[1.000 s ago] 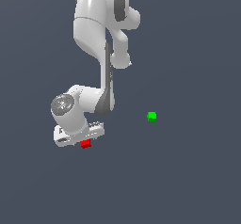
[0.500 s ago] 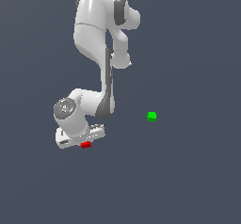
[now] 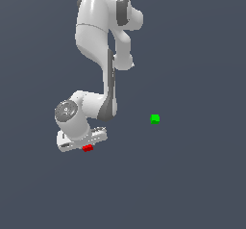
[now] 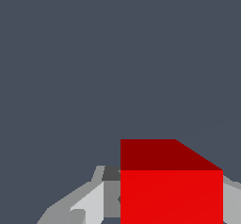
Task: Stack the red cube on top of the green cube.
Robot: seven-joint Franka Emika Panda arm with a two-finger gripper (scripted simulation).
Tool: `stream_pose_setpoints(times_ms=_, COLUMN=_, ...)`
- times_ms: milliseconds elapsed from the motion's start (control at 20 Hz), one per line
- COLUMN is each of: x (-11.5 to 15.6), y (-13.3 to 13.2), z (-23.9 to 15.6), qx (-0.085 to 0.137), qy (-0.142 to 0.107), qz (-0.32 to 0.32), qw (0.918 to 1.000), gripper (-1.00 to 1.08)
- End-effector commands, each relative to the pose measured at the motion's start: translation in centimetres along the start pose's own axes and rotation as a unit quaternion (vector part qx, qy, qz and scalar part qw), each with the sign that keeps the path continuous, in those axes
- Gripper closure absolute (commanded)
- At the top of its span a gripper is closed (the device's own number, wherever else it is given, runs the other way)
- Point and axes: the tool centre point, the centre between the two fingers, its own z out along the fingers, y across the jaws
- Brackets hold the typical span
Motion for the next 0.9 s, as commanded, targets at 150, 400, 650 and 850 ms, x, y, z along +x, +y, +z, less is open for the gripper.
stream_pose_setpoints(times_ms=150, x=0.0, y=0.0, z=-0.7, qx=0.0, qy=0.0, qz=0.0, qw=1.0, gripper=1.08)
stream_pose_setpoints(times_ms=400, x=-0.1, y=0.0, z=-3.1, qx=0.0, qy=0.0, qz=0.0, qw=1.0, gripper=1.08)
stream_pose_setpoints(times_ms=650, x=-0.1, y=-0.1, z=-6.8, qx=0.0, qy=0.0, qz=0.0, qw=1.0, gripper=1.08)
stream_pose_setpoints(times_ms=850, x=-0.1, y=-0.1, z=-8.9, qx=0.0, qy=0.0, qz=0.0, qw=1.0, gripper=1.08)
